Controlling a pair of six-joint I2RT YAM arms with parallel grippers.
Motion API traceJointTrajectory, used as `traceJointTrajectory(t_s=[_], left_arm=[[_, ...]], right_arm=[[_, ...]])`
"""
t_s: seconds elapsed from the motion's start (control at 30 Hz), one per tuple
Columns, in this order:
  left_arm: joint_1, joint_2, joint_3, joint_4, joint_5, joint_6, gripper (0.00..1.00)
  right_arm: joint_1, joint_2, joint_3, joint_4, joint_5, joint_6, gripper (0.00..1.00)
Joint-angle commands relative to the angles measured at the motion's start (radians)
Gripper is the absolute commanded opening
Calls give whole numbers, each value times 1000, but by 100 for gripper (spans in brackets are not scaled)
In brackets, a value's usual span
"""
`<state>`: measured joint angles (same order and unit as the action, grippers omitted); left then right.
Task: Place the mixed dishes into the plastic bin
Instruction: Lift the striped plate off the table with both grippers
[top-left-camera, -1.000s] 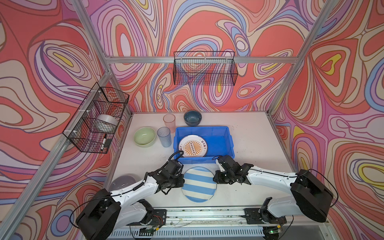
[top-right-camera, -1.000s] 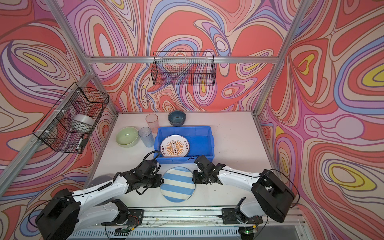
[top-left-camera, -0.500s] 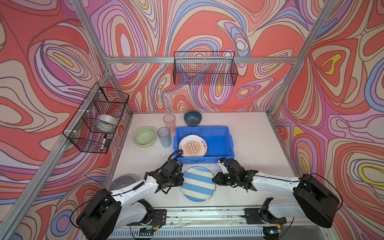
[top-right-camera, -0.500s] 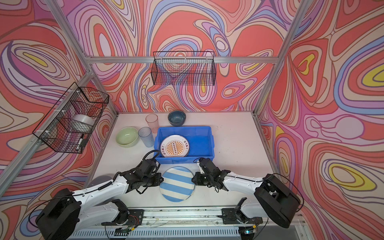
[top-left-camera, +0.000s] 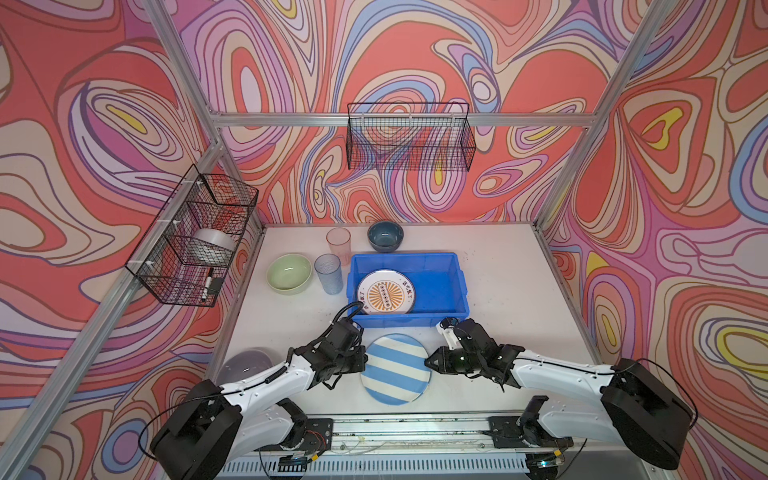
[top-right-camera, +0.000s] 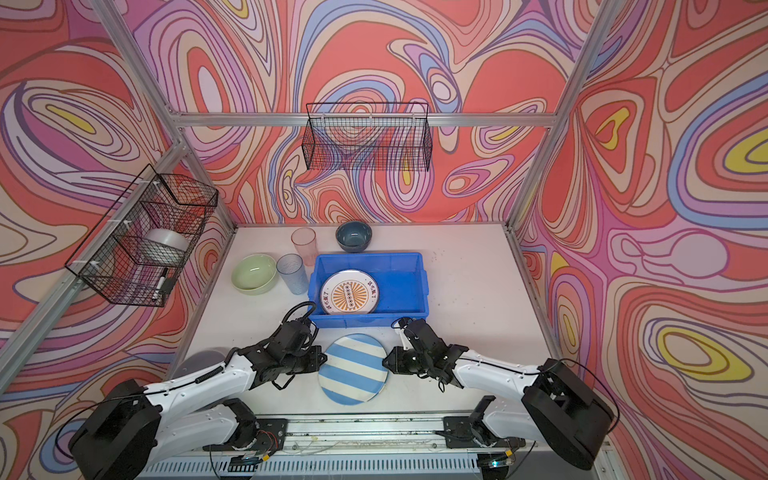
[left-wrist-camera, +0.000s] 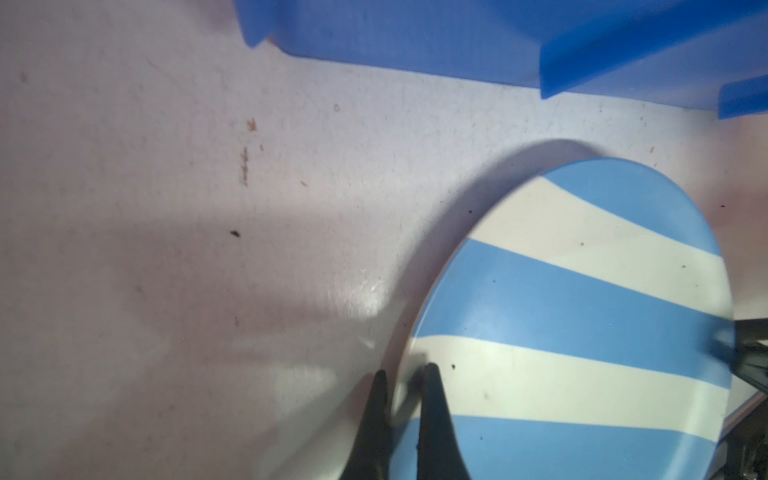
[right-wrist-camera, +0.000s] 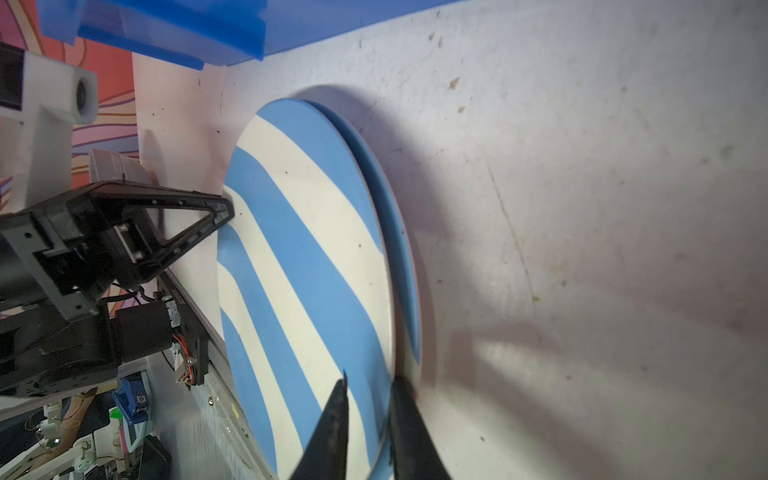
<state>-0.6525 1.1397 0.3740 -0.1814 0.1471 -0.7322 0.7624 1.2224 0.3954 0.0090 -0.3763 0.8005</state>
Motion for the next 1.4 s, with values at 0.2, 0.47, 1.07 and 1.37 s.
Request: traceJointTrajectory(t_s=[0.2, 0.47, 1.07, 1.37], left_arm=[[-15, 16, -63, -46, 124, -23, 4], [-16, -1, -70, -12, 169, -29, 4], [-15, -184, -1, -204, 90, -62, 11], [-12, -318, 170, -465, -35, -52, 19]], right_arm=[[26, -5, 48, 164, -118, -8, 20], [26, 41, 77, 196, -127, -6, 20], [25, -2, 139, -22, -35, -27, 9], [24, -22, 236, -122, -86, -56, 4]])
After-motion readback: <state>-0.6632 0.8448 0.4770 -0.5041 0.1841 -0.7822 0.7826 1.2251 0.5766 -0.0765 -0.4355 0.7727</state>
